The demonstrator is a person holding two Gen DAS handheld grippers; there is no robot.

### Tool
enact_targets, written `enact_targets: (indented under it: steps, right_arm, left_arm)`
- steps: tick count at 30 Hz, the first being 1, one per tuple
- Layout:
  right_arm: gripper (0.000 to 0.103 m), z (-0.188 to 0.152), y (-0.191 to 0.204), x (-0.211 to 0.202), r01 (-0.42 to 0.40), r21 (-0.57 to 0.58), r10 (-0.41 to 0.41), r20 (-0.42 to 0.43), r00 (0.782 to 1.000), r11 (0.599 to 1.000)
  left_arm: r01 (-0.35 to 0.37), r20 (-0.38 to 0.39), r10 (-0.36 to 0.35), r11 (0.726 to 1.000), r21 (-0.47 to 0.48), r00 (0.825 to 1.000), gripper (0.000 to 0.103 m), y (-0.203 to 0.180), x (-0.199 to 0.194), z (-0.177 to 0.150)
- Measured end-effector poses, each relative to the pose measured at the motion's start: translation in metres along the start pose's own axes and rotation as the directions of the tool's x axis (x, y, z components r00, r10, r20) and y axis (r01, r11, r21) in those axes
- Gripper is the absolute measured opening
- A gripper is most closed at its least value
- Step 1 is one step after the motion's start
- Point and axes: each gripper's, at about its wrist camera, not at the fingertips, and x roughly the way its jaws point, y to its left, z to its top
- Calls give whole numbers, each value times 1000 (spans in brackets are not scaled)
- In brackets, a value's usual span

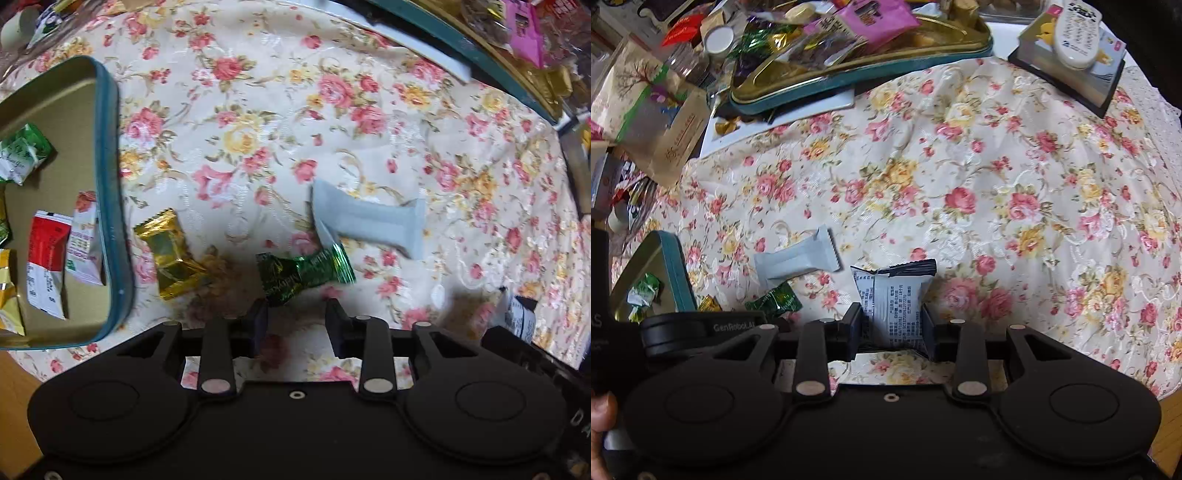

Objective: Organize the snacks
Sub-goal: 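Grasp the green foil candy with the left tool while the right tool holds the white packet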

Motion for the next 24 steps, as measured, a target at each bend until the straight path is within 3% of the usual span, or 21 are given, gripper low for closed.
enact_targets:
  steps: [2, 5, 8, 10, 15, 21, 24]
  right_arm:
    - [36, 1, -7, -5, -6, 15, 6, 12, 1000, 1000]
    - [36, 3, -10, -11, -25, 35, 24, 21, 999, 999]
    - [36, 3, -7, -13, -41, 32, 40, 24, 999, 999]
    - [36, 1, -4, -12, -42, 19, 42, 21, 999, 999]
    - [36, -1, -4, -11, -43, 16, 43, 13, 999, 999]
    - [36, 1, -11, -14, -47, 38, 46, 17, 999, 998]
    - [36, 1, -11, -15, -46, 37, 46, 17, 999, 998]
  left_arm:
    - [21, 1, -21, 999, 36, 1000, 39, -4, -8, -2]
    - [19, 72, -26, 995, 94, 997, 39, -8, -29, -2]
    - [-83, 190, 57, 988, 131, 980, 39, -5, -41, 5]
    - [-128, 224, 93, 981, 146, 970, 39, -4, -39, 4]
    - [-77, 181, 38, 974, 215, 983, 39, -11, -26, 7]
    - [-157, 205, 98, 943, 294, 974, 40, -25, -21, 4]
    - [-165, 193, 110, 942, 294, 975, 40, -26, -15, 4]
